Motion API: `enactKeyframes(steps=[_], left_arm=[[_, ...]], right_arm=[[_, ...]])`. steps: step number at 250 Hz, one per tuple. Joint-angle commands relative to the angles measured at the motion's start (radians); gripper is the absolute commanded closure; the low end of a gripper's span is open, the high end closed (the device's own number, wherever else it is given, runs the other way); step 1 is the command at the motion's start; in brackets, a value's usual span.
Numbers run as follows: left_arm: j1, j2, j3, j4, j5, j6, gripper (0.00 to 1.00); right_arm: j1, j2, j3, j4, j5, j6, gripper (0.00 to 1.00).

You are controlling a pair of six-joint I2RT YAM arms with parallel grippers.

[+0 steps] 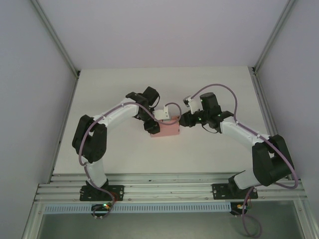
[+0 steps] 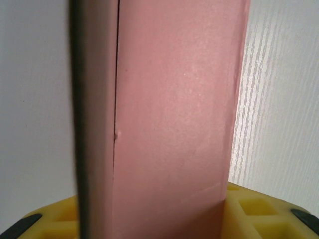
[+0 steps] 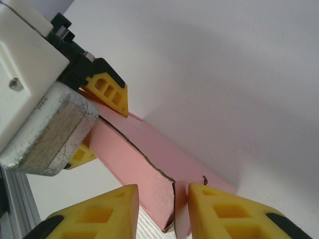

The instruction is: Assemble paper box

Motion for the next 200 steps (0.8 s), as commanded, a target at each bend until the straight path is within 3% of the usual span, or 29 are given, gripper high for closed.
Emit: enactKeyframes(steps=[1,13,36,56,94,150,200], left_arm=[[0.006,-0.006,0.002,-0.024,0.042,0.001,0.54],[0.005,-0.007,0.001,-0.023,0.04,0.001,0.54],[0.005,-0.009,0.002,-0.022,0.032,-0.003,0.54],[0.005,-0.011,0.001,-0.017,0.029,-0.008,0.54],[0.002,-0.01,0.002,0.016,0.019,-0.037,0.54],[-0.001,-0.001,0.008,0.037,0.008,-0.05,0.54],[-0.001,-0.009,-0.003,0.06,0.01,-0.055,0.54]], right_arm=[[0.009,0.018,0.035,-0.034,0.019,-0.022,0.76],[0.013,0.018,0.036,-0.032,0.03,-0.018,0.83],[0.017,0.012,0.042,-0.039,0.038,-0.005,0.84],[0.028,0.012,0.049,-0.057,0.083,0.014,0.92],[0.071,0.006,0.042,-0.031,0.143,0.166,1.0],[0.122,-0.035,-0.006,0.076,0.243,0.455,1.0],[0.137,-0.054,-0.043,0.086,0.339,0.453,1.0]])
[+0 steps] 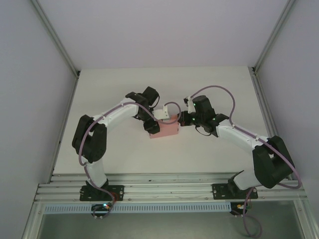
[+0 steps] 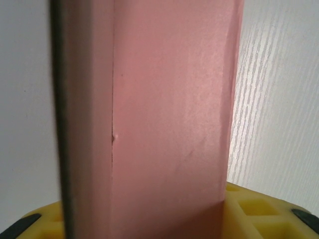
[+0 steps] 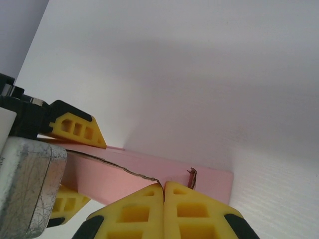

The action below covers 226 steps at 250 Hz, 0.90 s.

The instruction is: Assemble paper box

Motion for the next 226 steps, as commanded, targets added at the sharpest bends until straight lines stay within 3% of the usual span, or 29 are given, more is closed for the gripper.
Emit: enactKeyframes(steps=[1,108,136,182,226], left_arm=[[-0.001,-0.008,-0.003,0.059,0.023,-0.018,0.54],[0.0,-0.011,-0.009,0.067,0.012,-0.016,0.54],[-0.001,-0.011,0.0,0.061,0.014,-0.019,0.54],[-0.001,-0.029,0.0,0.066,0.016,-0.027,0.53],[-0.003,-0.071,-0.017,0.094,0.036,-0.04,0.27]], right_arm=[[0.019,-0.028,-0.025,0.035,0.041,0.053,1.0],[0.069,-0.068,-0.23,0.231,0.042,-0.283,1.0],[0.072,-0.085,-0.281,0.304,0.062,-0.27,1.0],[0.074,-0.101,-0.243,0.263,0.093,-0.22,1.0],[0.091,-0.126,-0.194,0.193,0.169,-0.179,1.0]])
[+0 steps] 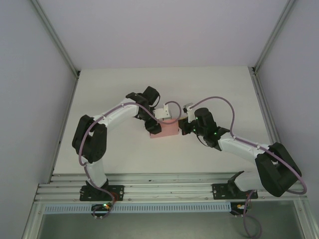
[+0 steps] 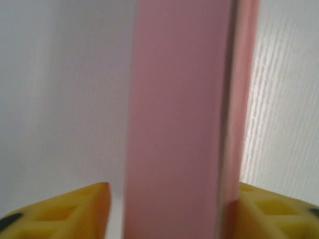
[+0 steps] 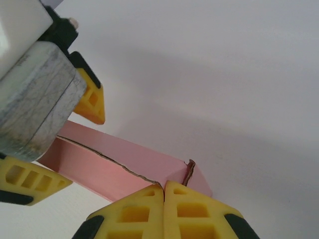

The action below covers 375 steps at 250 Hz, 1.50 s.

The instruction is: Assemble paper box

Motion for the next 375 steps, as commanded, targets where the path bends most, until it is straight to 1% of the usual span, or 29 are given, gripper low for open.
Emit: enactKeyframes(steps=[1,16,17,20,24,61,99,149,188,205,220,237,270,291,303,313,327,375], left_arm=[[-0.002,-0.066,-0.01,0.045,0.032,-0.021,0.26],[-0.004,-0.085,-0.02,0.055,0.037,-0.026,0.13],[-0.005,-0.087,-0.021,0.056,0.037,-0.026,0.12],[-0.006,-0.091,-0.022,0.055,0.038,-0.024,0.03],[-0.008,-0.096,-0.025,0.057,0.039,-0.024,0.0],[-0.012,-0.159,-0.072,0.112,0.021,-0.055,0.0],[-0.013,-0.249,-0.126,0.184,-0.066,-0.152,0.0],[-0.021,-0.412,-0.225,0.207,-0.258,-0.375,0.0],[-0.071,-0.549,-0.313,0.156,-0.418,-0.544,0.0],[-0.076,-0.583,-0.331,0.112,-0.427,-0.626,0.06],[-0.082,-0.599,-0.348,0.081,-0.425,-0.677,0.18],[-0.096,-0.61,-0.376,0.073,-0.44,-0.696,0.25],[-0.105,-0.601,-0.411,0.108,-0.453,-0.703,0.27],[-0.105,-0.575,-0.407,0.128,-0.436,-0.698,0.32],[-0.104,-0.559,-0.402,0.137,-0.424,-0.694,0.4],[-0.105,-0.546,-0.401,0.145,-0.423,-0.69,0.42],[-0.105,-0.532,-0.394,0.154,-0.428,-0.692,0.49],[-0.103,-0.492,-0.366,0.16,-0.405,-0.702,0.54]], right_arm=[[0.025,-0.03,0.04,-0.101,0.046,0.032,1.0],[0.042,-0.028,0.049,-0.12,0.076,0.025,1.0],[0.043,-0.028,0.05,-0.122,0.078,0.025,1.0],[0.046,-0.026,0.051,-0.125,0.088,0.025,1.0],[0.051,-0.024,0.054,-0.13,0.097,0.026,1.0],[0.085,-0.005,0.067,-0.167,0.178,0.031,1.0],[0.094,-0.002,0.071,-0.168,0.194,0.052,1.0],[0.114,0.004,0.089,-0.207,0.247,0.101,1.0],[0.143,0.014,0.12,-0.265,0.306,0.132,1.0],[0.16,0.014,0.139,-0.29,0.339,0.141,1.0],[0.17,0.019,0.155,-0.31,0.362,0.151,1.0],[0.176,0.026,0.173,-0.335,0.378,0.168,1.0],[0.19,0.055,0.206,-0.373,0.397,0.181,1.0],[0.199,0.055,0.211,-0.377,0.409,0.179,1.0],[0.202,0.079,0.211,-0.378,0.41,0.179,1.0],[0.204,0.078,0.21,-0.381,0.41,0.182,1.0],[0.207,0.077,0.207,-0.38,0.406,0.178,1.0],[0.211,0.081,0.22,-0.411,0.416,0.177,1.0]])
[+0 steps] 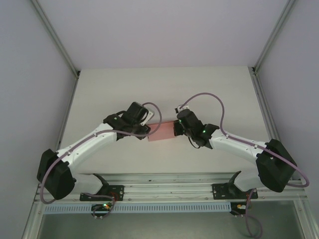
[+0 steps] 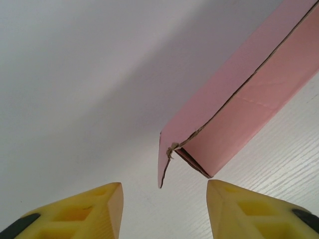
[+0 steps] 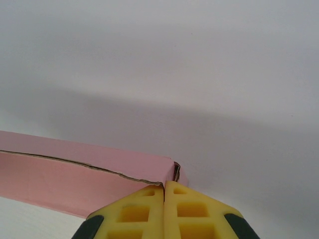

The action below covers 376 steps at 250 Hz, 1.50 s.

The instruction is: Assemble paper box

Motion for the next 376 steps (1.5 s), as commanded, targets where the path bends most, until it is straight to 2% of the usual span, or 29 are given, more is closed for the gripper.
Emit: enactKeyframes(steps=[1,20,88,113,191,239,276,300,324,376], left_arm=[[-0.004,0.015,0.036,0.006,0.015,-0.022,0.54],[-0.004,0.023,0.037,0.008,-0.002,-0.027,0.63],[-0.004,0.065,0.072,0.004,-0.008,-0.053,0.67],[-0.002,0.084,0.081,-0.004,-0.02,-0.062,0.75],[-0.001,0.098,0.083,-0.035,-0.043,-0.086,0.76],[-0.001,0.112,0.106,-0.051,-0.049,-0.142,0.95],[0.005,0.155,0.149,-0.081,-0.022,-0.285,1.0],[0.011,0.183,0.16,-0.07,0.097,-0.372,1.0],[0.015,0.193,0.18,-0.097,0.104,-0.43,1.0],[0.104,0.196,0.191,-0.12,0.324,-0.494,1.0]], right_arm=[[0.011,0.021,0.019,-0.075,0.027,0.012,1.0],[0.014,0.023,0.02,-0.072,0.024,0.006,1.0],[0.018,0.035,0.035,-0.094,0.024,-0.001,1.0],[0.019,0.035,0.037,-0.095,0.024,0.0,1.0],[0.023,0.021,0.028,-0.092,0.028,0.0,1.0],[0.027,0.025,0.037,-0.108,0.039,-0.009,1.0],[0.05,0.034,0.037,-0.099,0.094,0.0,1.0],[0.071,0.039,0.027,-0.074,0.138,0.018,1.0],[0.088,0.056,0.032,-0.067,0.146,0.021,1.0],[0.111,0.083,0.042,-0.086,0.18,0.033,1.0]])
